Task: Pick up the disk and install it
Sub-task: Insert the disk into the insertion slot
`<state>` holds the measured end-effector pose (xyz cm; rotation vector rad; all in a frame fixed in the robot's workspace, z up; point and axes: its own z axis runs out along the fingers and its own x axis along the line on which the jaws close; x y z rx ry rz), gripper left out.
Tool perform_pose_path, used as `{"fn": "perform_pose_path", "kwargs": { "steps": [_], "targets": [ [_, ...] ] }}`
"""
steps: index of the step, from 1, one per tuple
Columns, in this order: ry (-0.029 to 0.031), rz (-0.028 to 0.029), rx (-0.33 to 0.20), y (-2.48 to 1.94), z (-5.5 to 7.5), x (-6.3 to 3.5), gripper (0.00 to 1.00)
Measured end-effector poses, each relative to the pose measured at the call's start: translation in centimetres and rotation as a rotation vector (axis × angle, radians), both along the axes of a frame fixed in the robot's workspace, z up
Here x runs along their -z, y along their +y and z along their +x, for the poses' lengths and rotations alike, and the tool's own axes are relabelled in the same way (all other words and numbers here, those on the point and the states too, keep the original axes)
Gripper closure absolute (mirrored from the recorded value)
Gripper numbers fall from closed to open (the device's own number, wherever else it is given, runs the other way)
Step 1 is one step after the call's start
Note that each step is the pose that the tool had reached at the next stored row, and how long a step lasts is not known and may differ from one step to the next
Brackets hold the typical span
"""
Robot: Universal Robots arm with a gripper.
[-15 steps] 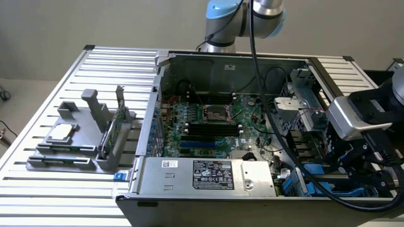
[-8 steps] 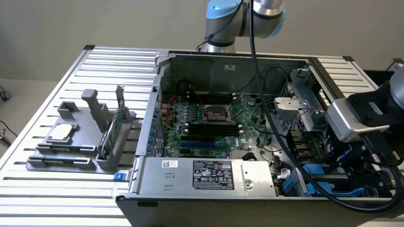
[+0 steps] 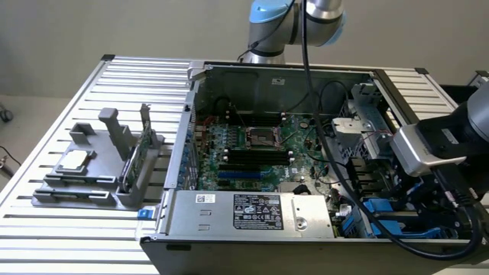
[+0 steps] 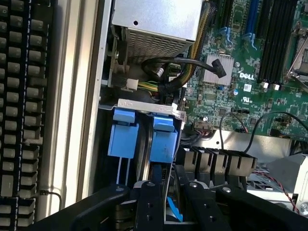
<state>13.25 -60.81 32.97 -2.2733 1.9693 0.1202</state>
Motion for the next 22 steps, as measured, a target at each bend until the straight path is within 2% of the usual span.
{"fn": "perform_pose_path", "kwargs": {
  "steps": [5,8,10,19,22],
  "targets": [
    [-0.0054,0.0089,-0.005,-0.01,0.0,0.27,0.75],
    [-0.0057,0.0176,-0.006,0.01,0.0,0.04,0.75],
    [-0.0055,0.0156,-0.007,-0.01,0.0,-0.91,0.75],
    [-0.0055,0.0155,-0.007,-0.01,0.0,-4.86,0.75],
    [-0.0055,0.0159,-0.007,-0.01,0.0,-4.94,0.75]
  ]
}}
